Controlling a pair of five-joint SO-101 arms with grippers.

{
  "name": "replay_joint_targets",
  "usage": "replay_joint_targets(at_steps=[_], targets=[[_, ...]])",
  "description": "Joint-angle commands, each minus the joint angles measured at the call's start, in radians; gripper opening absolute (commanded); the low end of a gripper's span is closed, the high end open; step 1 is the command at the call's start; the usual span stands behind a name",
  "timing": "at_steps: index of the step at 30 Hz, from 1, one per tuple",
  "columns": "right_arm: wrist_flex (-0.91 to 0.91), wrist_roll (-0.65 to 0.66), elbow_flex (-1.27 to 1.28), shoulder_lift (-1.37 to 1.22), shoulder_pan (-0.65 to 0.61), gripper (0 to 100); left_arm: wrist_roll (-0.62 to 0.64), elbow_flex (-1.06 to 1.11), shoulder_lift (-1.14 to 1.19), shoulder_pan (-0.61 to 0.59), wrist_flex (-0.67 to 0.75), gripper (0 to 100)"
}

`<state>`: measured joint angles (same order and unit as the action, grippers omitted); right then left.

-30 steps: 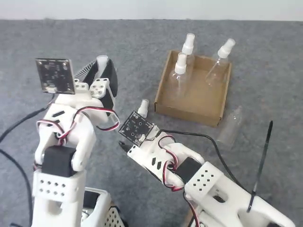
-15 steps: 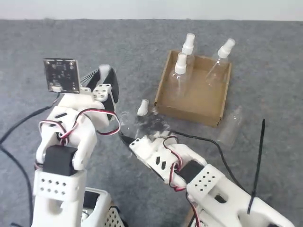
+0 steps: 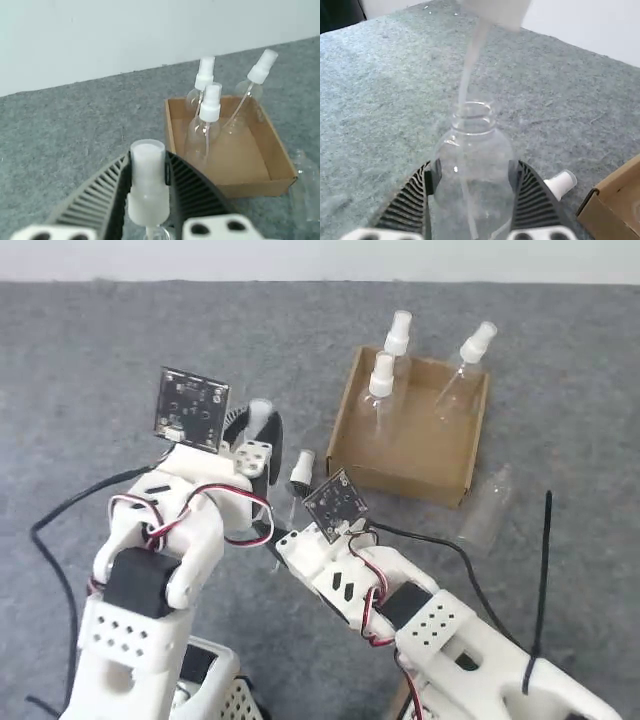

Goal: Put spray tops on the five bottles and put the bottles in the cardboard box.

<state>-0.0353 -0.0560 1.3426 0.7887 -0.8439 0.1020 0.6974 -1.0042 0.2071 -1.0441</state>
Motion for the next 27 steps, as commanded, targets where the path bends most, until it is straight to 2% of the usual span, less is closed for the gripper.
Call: replay_joint_targets(at_steps=[1,7,11,13,17,27], targets=[[-0.024,-0.015,-0.008,0.045,0.021,0.6,-0.012,-0.035,-0.021,-0.011,-0.038,14],[-0.019,-0.015,-0.008,0.045,0.025,0.6,-0.014,-0.110,-0.021,-0.014,-0.069,14],[-0.018,-0.015,-0.008,0.045,0.025,0.6,-0.015,-0.137,-0.009,-0.115,-0.032,10],[-0.018,-0.015,-0.008,0.045,0.025,0.6,-0.017,-0.093,-0.009,-0.160,0.031,8],[-0.018,-0.015,-0.008,0.045,0.022,0.6,-0.101,0.012,-0.009,-0.164,0.120,6],[-0.015,-0.015,-0.008,0.045,0.022,0.6,-0.109,0.116,-0.011,-0.164,0.204,7]])
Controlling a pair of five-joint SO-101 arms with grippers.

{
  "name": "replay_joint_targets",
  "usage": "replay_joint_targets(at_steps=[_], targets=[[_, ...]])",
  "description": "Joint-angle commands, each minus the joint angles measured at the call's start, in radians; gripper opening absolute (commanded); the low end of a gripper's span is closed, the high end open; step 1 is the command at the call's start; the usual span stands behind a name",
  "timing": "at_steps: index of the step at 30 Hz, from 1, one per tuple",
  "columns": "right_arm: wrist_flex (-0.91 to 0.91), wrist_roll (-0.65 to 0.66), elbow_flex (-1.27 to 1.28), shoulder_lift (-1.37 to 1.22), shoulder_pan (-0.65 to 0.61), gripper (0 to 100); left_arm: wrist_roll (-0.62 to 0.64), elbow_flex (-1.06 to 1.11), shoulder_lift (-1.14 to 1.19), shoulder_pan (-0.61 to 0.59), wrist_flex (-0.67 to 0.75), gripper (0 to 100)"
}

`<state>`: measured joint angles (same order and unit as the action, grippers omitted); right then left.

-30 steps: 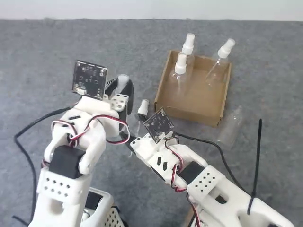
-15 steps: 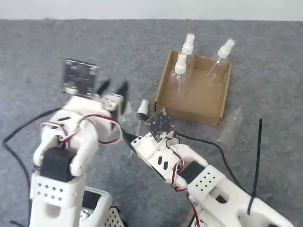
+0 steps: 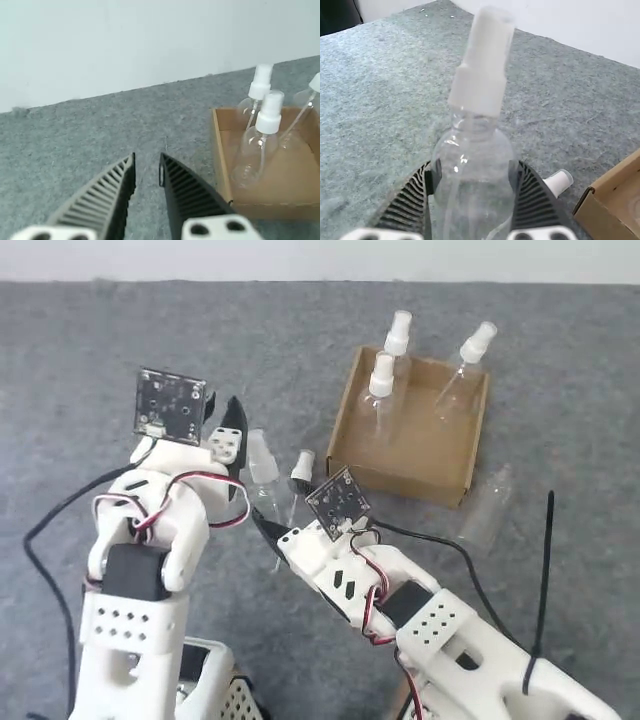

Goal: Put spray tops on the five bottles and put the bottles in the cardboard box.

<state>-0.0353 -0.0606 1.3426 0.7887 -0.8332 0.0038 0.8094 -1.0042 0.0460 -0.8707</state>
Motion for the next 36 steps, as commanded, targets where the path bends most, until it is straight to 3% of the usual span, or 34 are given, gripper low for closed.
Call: replay_joint_targets(at_steps=[1,5,16,20,25,32,36], targets=[[-0.015,-0.011,-0.008,0.045,0.012,0.6,-0.011,0.013,-0.011,-0.003,0.028,7],[-0.015,-0.011,-0.008,0.045,0.013,0.6,-0.012,0.051,-0.018,-0.003,0.023,7],[-0.013,-0.011,-0.008,0.045,0.015,0.6,-0.014,-0.050,-0.021,-0.003,-0.169,7],[-0.013,-0.011,-0.008,0.045,0.015,0.6,-0.008,-0.163,-0.018,-0.012,-0.163,7],[-0.013,-0.011,-0.008,0.045,0.015,0.6,0.055,-0.219,-0.009,0.009,-0.173,17],[-0.013,-0.011,-0.006,0.045,0.015,0.6,0.044,-0.143,0.103,0.055,-0.052,13],[-0.013,-0.011,-0.006,0.045,0.015,0.6,0.044,-0.137,0.167,0.058,-0.054,13]])
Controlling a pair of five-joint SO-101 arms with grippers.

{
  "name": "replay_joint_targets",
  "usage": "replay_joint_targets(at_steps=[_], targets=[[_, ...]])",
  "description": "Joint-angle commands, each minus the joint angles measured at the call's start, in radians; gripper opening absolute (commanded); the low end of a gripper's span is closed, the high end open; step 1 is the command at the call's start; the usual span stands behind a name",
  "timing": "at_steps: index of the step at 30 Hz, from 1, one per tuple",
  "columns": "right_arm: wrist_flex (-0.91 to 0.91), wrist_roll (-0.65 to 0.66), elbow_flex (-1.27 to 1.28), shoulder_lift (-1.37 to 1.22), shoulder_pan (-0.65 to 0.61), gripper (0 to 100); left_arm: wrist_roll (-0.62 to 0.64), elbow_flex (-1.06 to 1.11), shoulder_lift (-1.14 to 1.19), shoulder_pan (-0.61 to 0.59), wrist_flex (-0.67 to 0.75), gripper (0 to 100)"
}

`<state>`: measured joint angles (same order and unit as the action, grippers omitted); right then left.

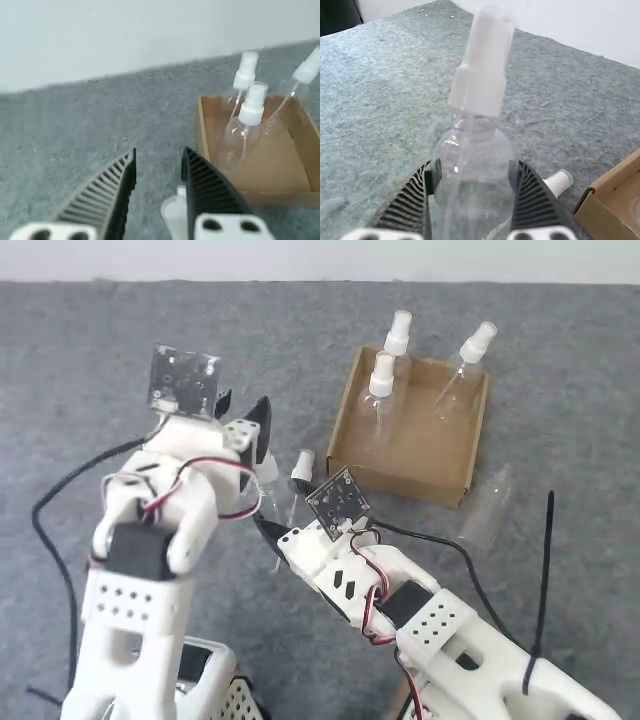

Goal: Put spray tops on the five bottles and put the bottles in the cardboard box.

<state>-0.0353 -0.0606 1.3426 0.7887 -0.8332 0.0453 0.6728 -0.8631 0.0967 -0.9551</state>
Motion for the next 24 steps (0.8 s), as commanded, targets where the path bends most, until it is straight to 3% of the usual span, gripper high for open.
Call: replay_joint_targets(at_steps=[1,7,10,17,24], targets=[[-0.013,-0.011,-0.006,0.045,0.015,0.6,0.003,0.004,0.028,0.009,0.025,13],[-0.013,-0.011,-0.006,0.045,0.015,0.6,0.003,0.012,0.028,0.011,-0.057,12],[-0.013,-0.011,-0.006,0.045,0.015,0.6,0.003,0.007,0.023,0.011,-0.097,7],[-0.013,-0.011,-0.006,0.045,0.015,0.6,-0.002,0.016,-0.150,0.057,-0.180,1],[-0.013,-0.011,-0.006,0.045,0.015,0.6,-0.051,0.114,-0.184,0.110,-0.077,2]])
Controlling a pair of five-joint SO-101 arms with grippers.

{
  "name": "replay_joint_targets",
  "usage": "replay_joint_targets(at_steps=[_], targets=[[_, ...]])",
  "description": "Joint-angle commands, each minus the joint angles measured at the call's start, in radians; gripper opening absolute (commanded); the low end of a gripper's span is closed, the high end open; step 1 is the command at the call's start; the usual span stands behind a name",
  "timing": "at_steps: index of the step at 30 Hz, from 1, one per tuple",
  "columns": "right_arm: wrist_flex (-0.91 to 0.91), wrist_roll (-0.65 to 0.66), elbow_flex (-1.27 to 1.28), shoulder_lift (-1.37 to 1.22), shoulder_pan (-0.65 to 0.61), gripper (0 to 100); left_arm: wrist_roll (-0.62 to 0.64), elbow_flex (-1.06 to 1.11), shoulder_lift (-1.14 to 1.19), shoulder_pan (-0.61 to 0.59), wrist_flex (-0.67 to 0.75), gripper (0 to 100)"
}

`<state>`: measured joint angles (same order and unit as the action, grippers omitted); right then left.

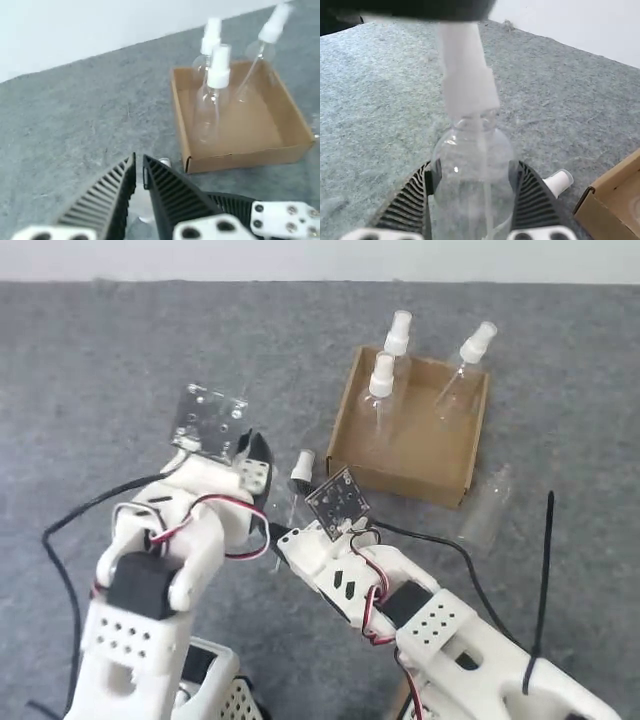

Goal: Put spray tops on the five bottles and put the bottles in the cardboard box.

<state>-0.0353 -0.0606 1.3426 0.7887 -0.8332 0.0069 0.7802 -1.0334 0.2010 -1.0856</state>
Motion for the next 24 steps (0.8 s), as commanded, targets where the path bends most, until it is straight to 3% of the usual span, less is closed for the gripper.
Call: replay_joint_targets(at_steps=[1,4,12,18,24], targets=[[-0.013,-0.011,-0.006,0.045,0.015,0.6,-0.014,0.007,-0.014,0.006,0.064,2],[-0.013,-0.011,-0.006,0.045,0.015,0.6,-0.015,-0.039,-0.015,-0.011,0.066,2],[-0.012,-0.011,-0.006,0.045,0.015,0.6,-0.012,-0.105,-0.015,-0.239,0.064,8],[-0.012,-0.011,-0.006,0.045,0.015,0.6,-0.015,0.031,-0.023,-0.199,0.071,8],[-0.012,-0.011,-0.006,0.045,0.015,0.6,-0.015,0.058,-0.017,-0.061,0.071,8]])
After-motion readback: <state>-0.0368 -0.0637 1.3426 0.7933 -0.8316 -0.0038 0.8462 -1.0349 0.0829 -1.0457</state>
